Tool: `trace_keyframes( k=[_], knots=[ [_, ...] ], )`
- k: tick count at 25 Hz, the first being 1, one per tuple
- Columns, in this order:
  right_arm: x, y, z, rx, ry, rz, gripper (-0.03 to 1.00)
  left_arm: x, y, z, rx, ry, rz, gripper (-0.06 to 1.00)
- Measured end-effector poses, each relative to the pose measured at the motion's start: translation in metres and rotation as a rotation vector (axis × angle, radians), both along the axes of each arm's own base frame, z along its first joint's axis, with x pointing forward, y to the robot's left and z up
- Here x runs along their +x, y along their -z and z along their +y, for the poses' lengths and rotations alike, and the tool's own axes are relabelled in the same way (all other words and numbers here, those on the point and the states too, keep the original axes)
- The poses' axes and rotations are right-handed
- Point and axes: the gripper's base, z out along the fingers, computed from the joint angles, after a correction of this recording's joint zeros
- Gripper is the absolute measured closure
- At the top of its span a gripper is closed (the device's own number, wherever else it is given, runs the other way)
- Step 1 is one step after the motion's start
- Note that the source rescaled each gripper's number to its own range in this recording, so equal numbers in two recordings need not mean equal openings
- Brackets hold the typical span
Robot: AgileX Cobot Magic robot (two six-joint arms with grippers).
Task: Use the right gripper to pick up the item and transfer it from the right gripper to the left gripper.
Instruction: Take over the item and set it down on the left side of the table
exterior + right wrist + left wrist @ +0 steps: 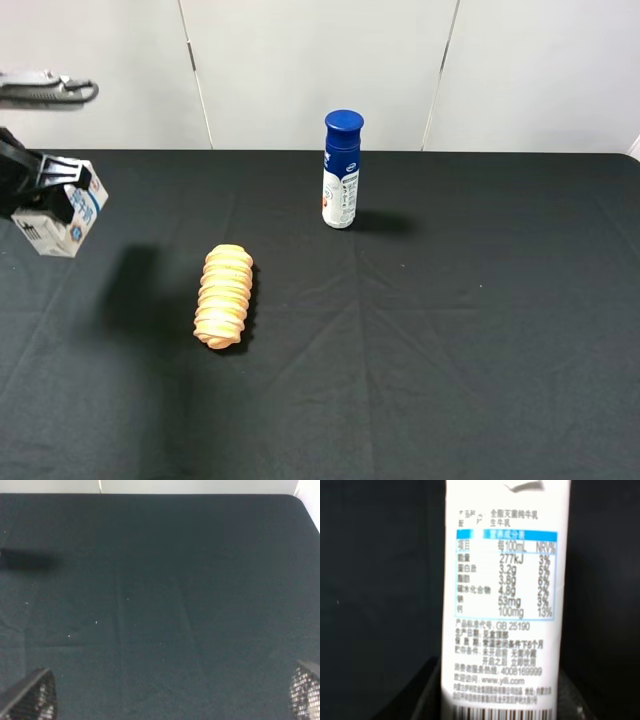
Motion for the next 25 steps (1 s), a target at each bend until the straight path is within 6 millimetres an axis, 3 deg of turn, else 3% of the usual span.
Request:
trace_keyframes(
  k=[13, 25],
  knots=[
    [0.0, 0.0, 0.0, 0.0, 0.0, 0.0, -0.03, 0.0, 0.03, 0.0, 0.009, 0.006, 0.088, 0.93],
    [0.0, 0.0, 0.0, 0.0, 0.0, 0.0, -0.03, 0.002, 0.03, -0.001, 0.006, 0.008, 0.069, 0.93]
  ],
)
